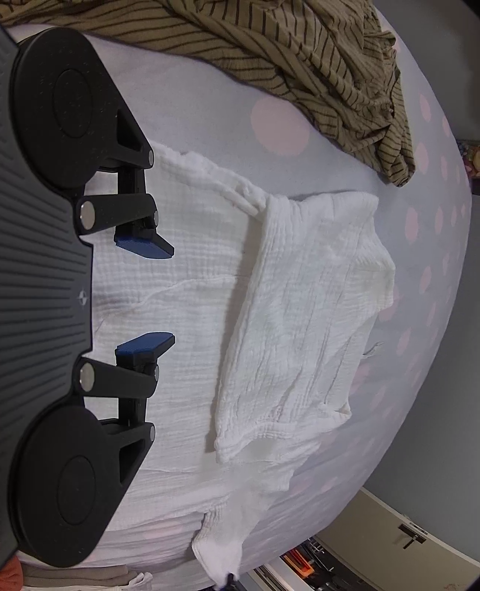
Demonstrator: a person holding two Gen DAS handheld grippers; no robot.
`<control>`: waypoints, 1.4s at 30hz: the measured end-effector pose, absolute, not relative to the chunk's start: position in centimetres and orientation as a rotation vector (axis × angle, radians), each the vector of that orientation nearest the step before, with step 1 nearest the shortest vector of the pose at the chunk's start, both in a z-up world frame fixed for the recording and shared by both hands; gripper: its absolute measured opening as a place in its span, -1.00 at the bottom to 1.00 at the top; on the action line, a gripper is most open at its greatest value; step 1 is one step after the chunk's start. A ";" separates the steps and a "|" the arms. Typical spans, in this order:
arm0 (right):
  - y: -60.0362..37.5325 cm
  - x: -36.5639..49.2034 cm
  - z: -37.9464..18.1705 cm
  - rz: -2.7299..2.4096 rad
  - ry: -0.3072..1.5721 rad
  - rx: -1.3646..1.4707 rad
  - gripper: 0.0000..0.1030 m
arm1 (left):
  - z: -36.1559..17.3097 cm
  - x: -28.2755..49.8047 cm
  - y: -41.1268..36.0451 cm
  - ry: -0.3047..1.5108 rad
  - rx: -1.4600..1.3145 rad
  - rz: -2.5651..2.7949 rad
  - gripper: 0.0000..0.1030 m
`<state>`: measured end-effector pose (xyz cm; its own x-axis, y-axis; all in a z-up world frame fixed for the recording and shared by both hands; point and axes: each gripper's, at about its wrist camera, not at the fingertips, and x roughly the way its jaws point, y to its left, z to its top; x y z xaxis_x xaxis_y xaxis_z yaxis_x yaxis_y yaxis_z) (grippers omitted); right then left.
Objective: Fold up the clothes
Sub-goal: 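Grasp the other sleeve cuff with the right tool and lift it, then lay the held sleeve across the shirt body and open the right tool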
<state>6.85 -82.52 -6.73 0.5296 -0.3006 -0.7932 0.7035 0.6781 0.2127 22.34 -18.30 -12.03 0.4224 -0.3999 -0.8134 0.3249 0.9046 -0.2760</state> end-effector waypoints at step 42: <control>-41.2 31.0 -7.6 0.093 0.853 0.494 -0.66 | -12.0 24.5 -9.7 1.020 -0.148 -0.397 -0.19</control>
